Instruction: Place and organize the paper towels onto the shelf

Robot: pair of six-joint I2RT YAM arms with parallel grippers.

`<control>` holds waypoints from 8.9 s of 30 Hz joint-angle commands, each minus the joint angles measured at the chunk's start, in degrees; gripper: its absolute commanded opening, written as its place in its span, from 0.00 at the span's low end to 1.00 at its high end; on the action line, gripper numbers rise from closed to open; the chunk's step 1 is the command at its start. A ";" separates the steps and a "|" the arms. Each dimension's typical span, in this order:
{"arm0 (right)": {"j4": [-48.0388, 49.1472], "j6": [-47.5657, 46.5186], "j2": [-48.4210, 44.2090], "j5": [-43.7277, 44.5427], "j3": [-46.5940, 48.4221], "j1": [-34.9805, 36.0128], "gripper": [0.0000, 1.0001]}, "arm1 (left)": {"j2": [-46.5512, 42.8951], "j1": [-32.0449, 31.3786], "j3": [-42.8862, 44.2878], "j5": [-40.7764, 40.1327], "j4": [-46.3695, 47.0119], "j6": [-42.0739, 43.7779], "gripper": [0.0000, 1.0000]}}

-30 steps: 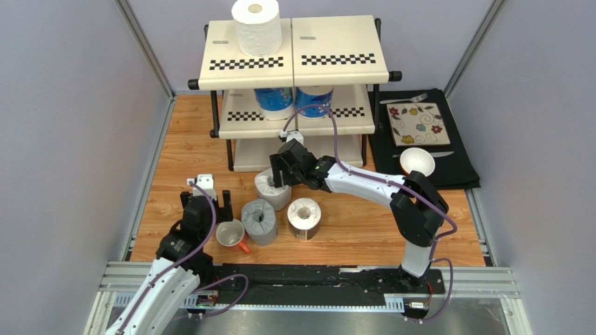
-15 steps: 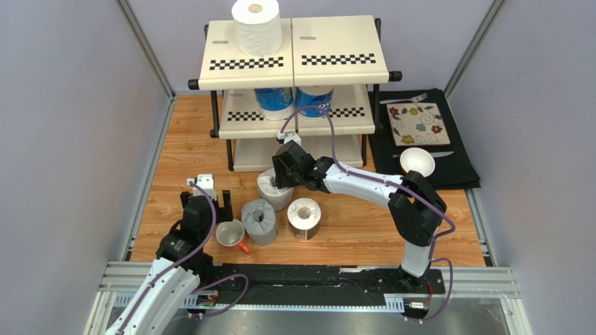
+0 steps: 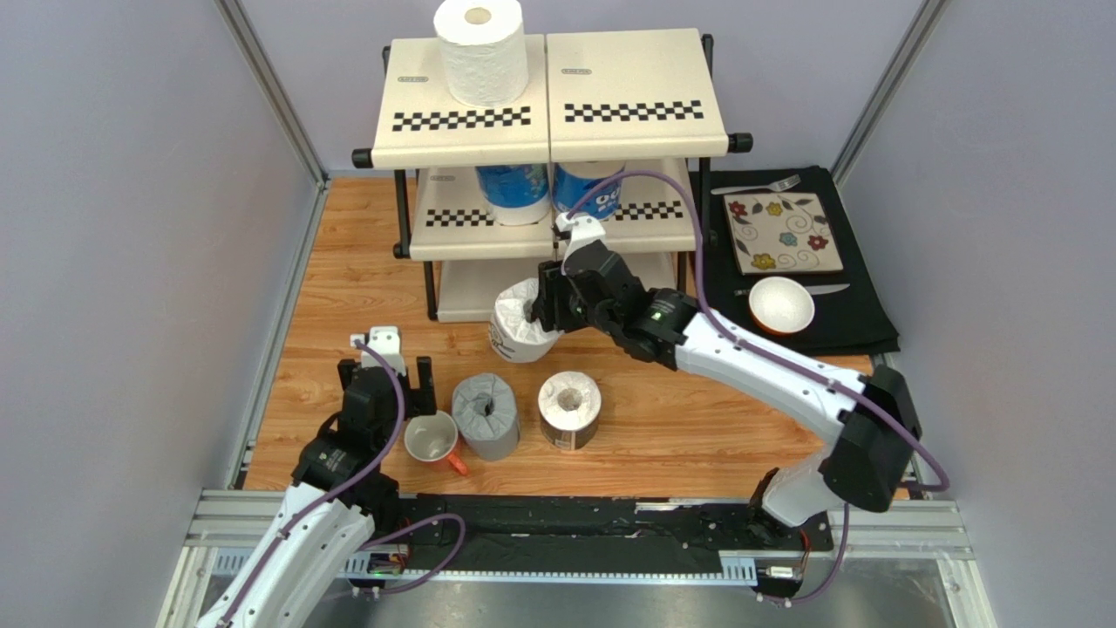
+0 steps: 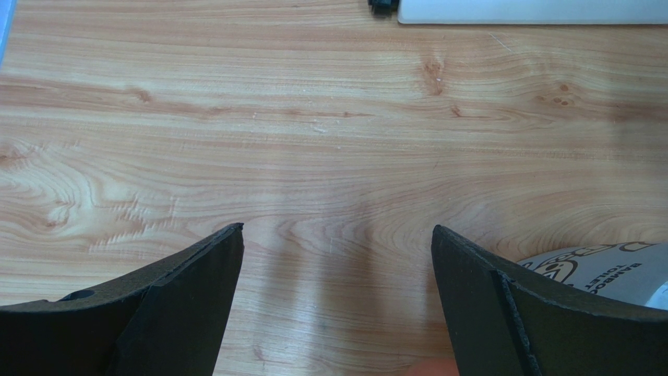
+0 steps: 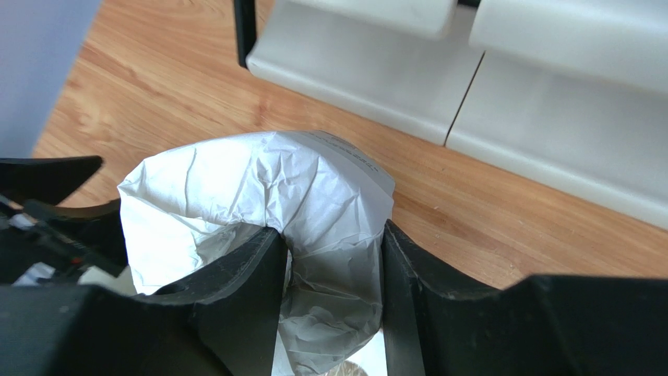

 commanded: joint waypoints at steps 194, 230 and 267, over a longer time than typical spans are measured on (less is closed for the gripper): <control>14.02 -6.38 -32.42 -4.27 4.29 -24.67 0.67 | 56.85 0.07 92.03 22.48 17.85 -2.31 0.99; 14.81 -2.25 -30.40 -8.49 1.13 -30.73 0.68 | 82.60 18.53 102.40 37.42 41.23 -43.70 0.99; 16.04 1.27 -29.52 -11.04 -2.04 -31.96 0.68 | 84.98 17.56 102.14 54.91 47.30 -54.69 0.91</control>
